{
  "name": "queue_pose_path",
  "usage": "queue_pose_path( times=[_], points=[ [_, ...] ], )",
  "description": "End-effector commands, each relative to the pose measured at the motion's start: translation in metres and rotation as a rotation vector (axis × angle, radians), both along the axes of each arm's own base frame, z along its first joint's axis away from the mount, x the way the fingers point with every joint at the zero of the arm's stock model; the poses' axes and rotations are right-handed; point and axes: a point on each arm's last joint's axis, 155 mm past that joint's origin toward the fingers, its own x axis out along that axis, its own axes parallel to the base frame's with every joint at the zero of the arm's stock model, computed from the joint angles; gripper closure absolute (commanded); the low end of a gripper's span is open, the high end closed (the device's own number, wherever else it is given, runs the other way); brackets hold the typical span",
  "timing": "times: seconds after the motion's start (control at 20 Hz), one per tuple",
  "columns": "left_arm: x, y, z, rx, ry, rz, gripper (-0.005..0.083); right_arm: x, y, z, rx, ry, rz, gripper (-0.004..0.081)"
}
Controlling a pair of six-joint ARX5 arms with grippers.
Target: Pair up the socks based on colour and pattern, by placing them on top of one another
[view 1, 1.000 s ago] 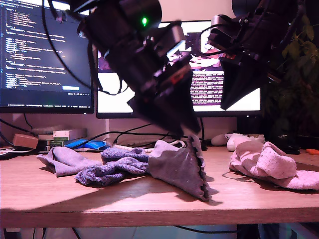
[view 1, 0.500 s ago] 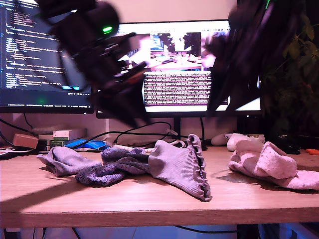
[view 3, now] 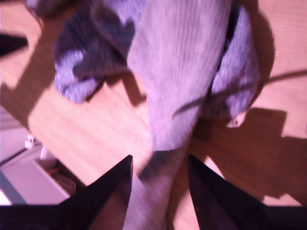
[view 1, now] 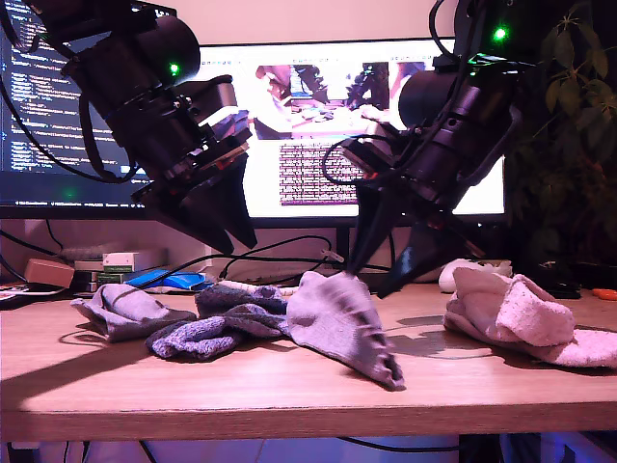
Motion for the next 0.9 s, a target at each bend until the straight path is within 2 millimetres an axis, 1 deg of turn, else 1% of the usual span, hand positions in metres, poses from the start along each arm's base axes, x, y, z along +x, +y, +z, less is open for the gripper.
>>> queue_pose_path(
  times=[0.0,0.15,0.35,0.4,0.45,0.5,0.55,0.6,0.7,0.85],
  points=[
    [-0.002,-0.001,0.004,-0.004,-0.012,-0.007,0.0454,0.000,0.001,-0.007,0.005,0.016,-0.019,0.0446],
    [-0.002,-0.001,0.004,-0.003,-0.011,-0.007,0.0454,0.008,0.003,-0.006,0.011,-0.001,-0.045,0.0446],
    [-0.003,-0.001,0.004,-0.003,-0.010,-0.007,0.0454,0.009,0.000,-0.027,-0.030,0.023,-0.052,0.0447],
    [-0.003,-0.001,0.004,-0.002,-0.009,-0.007,0.0454,0.011,0.001,-0.030,-0.030,0.023,-0.052,0.0461],
    [-0.003,0.000,0.004,-0.002,-0.008,-0.007,0.0454,0.013,0.002,-0.031,-0.026,0.015,-0.053,0.0508],
    [-0.003,0.000,0.003,0.000,-0.005,-0.007,0.0454,0.016,0.004,-0.029,-0.017,0.000,-0.052,0.0595],
    [-0.004,0.000,0.003,0.000,-0.005,-0.007,0.0454,0.020,0.007,-0.026,0.000,-0.012,-0.062,0.0713],
    [-0.003,0.000,0.002,0.003,-0.007,-0.005,0.0454,0.023,0.009,-0.023,0.010,-0.016,-0.070,0.0787],
    [0.004,0.001,0.001,0.011,-0.029,0.006,0.0454,0.025,0.010,-0.019,0.015,-0.009,-0.085,0.0782],
    [0.021,0.000,0.000,0.009,-0.084,0.027,0.0454,0.023,0.009,-0.004,0.014,-0.013,-0.079,0.0782]
  ],
)
